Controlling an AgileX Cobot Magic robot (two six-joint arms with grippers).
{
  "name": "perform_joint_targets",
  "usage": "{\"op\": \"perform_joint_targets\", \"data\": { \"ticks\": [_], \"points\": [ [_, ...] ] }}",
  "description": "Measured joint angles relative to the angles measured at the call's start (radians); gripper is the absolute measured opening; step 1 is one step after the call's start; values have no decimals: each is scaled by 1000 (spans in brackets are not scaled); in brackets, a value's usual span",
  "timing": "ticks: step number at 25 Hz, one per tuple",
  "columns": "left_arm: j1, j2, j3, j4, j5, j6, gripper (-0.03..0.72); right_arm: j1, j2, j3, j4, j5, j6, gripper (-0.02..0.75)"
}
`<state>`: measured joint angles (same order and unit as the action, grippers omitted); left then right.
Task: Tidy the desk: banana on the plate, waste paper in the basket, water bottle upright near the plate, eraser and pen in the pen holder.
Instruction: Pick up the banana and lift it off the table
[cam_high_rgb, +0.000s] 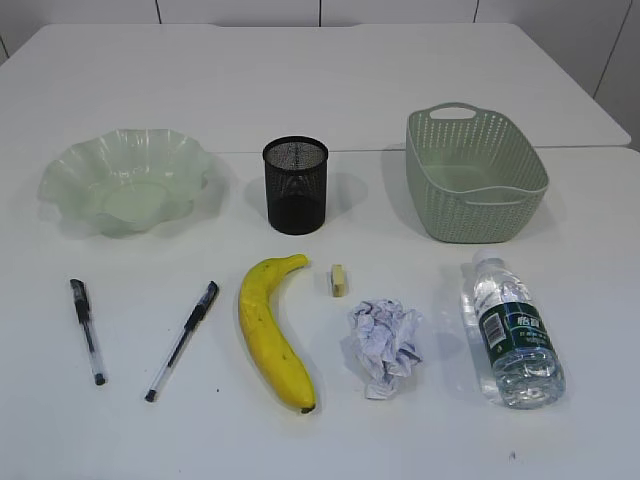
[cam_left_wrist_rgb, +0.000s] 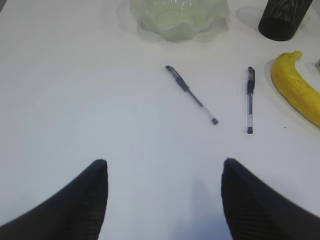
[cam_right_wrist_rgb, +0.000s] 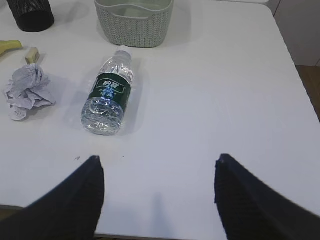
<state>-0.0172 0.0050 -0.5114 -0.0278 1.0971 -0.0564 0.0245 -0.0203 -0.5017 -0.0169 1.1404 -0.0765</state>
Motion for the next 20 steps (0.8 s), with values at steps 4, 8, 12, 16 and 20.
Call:
{"op": "perform_joint_targets", "data": {
  "ticks": [4, 8, 12, 16, 20],
  "points": [
    [0, 0, 0, 0, 0, 0, 496, 0, 0, 0, 0, 0, 0, 517],
    [0, 0, 0, 0, 0, 0, 496, 0, 0, 0, 0, 0, 0, 517],
    [0, 0, 0, 0, 0, 0, 496, 0, 0, 0, 0, 0, 0, 517],
    [0, 0, 0, 0, 0, 0, 496, 0, 0, 0, 0, 0, 0, 517],
    [0, 0, 0, 0, 0, 0, 496, 0, 0, 0, 0, 2, 0, 517]
  ]
}}
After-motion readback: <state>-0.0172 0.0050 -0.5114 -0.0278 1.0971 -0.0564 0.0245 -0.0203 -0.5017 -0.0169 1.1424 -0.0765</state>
